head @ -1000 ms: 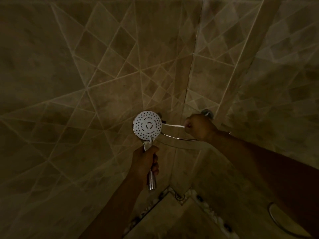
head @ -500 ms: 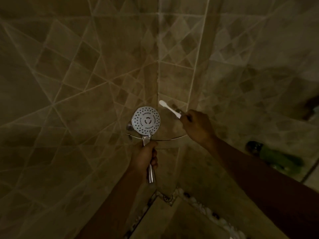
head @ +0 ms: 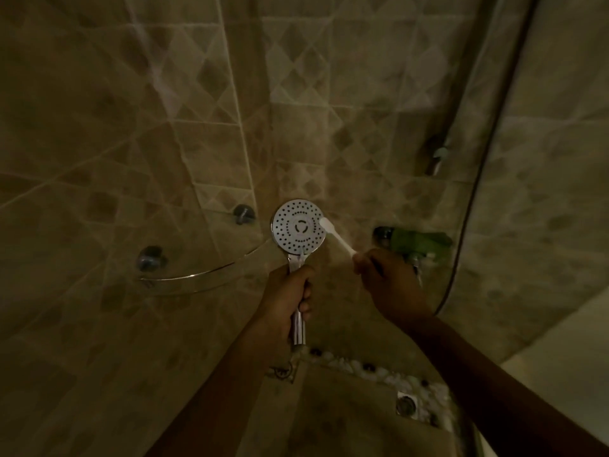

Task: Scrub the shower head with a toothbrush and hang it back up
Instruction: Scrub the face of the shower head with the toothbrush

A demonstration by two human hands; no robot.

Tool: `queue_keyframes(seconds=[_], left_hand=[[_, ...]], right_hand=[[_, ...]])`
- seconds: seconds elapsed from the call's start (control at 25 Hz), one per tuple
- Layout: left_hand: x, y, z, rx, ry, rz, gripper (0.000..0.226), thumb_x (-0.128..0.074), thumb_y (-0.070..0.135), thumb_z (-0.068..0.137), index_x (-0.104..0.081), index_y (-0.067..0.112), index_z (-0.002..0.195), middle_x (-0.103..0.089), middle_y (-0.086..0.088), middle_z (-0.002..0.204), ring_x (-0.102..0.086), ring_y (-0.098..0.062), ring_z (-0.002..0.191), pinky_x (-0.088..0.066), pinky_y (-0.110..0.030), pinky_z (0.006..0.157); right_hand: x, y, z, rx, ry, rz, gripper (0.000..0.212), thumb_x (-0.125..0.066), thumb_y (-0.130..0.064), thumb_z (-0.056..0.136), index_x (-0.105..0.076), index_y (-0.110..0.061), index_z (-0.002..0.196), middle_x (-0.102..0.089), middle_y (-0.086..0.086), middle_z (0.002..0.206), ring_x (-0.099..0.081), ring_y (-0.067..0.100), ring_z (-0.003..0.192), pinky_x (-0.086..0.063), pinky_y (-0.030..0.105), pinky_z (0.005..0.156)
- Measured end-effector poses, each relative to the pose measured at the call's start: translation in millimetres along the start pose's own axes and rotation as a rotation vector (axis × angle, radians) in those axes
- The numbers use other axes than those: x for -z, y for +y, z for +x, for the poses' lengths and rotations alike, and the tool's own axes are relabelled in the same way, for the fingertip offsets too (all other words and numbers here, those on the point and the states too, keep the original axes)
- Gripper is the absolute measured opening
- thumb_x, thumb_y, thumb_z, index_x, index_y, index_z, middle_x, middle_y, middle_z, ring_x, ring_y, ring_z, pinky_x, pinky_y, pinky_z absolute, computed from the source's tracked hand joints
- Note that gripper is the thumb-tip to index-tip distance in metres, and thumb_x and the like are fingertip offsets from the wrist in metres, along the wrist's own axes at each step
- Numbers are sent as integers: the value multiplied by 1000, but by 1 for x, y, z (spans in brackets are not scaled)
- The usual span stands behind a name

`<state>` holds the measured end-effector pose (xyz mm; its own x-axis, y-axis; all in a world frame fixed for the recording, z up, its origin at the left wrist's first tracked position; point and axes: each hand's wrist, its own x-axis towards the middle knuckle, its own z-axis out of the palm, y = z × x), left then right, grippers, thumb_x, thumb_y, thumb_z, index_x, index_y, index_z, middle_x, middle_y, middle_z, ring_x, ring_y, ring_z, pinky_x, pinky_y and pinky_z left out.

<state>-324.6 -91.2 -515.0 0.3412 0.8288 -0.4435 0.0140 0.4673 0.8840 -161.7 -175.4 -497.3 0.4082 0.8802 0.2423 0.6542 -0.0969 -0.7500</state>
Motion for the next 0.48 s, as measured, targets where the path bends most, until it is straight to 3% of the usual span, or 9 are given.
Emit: queue_keyframes(seconds=[0.12,0.24,0.48], left_hand=[[-38,-4,-6,9,-55,73,18,-61,15,90,-50,10,77,-40,-2,50,-30,-14,34,-29,-22,39],[-78,-16,-15,7,-111,167,17,-62,16,90,-50,10,79,-40,-1,50,-31,-13,35,-28,-22,40],[-130,-49,-52,60,-229,297,25,-69,23,91,-52,14,75,-37,3,49,-31,-11,37,-28,-23,40]], right_hand=[[23,26,-21,20,34,-44,42,-40,-51,99,-53,-32,63,-59,-10,58,-58,6,56,-53,39,61],[51,49,-44,42,23,-61,34,-47,-42,101,-53,-29,70,-55,-9,60,-55,8,57,-47,36,57],[100,93,-83,49,43,-194,38,-41,-53,98,-62,-26,82,-58,-5,59,-56,9,51,-48,36,50]])
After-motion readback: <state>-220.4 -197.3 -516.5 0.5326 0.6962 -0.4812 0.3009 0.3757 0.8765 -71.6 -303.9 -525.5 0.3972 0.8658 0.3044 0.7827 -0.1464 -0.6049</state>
